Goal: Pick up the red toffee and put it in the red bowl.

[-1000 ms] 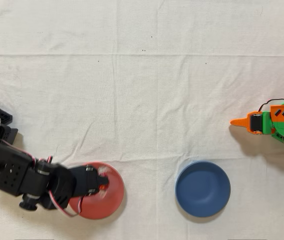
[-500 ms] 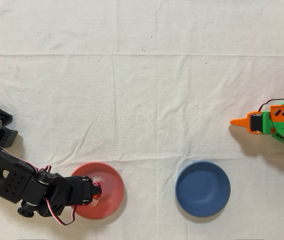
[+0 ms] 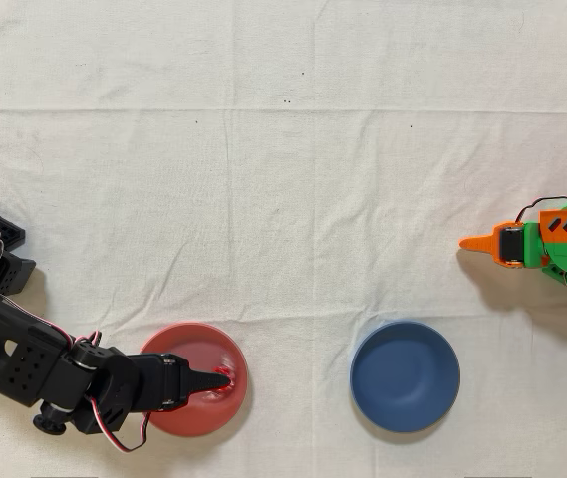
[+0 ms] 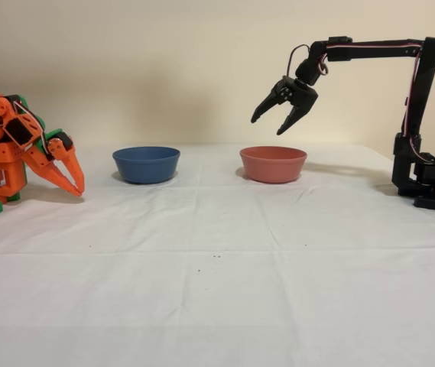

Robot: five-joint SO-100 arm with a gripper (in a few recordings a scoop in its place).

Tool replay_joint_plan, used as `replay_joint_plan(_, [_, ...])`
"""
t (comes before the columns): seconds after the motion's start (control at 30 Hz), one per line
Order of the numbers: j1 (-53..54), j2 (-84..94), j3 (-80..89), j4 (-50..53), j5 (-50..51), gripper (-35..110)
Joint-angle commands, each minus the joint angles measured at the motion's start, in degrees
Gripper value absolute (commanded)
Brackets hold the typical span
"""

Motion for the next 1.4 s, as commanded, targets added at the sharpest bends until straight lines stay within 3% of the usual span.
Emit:
replay_joint_plan(0.0, [0.7,4.4,-3.2,3.1,2.1,28])
replay_joint_plan(0.27, [-1.9,12.2,-3.3,2.5,18.5,1])
replay_joint_plan(0.63, [-16.2,41.7,23.3,-12.2,24.2,1])
replay_joint_plan(0.83, [-22.9,58.8,39.4,-14.8,28.4,1])
replay_joint_plan(1.37, [-23.6,83.3,70.3,-19.0,31.6,1])
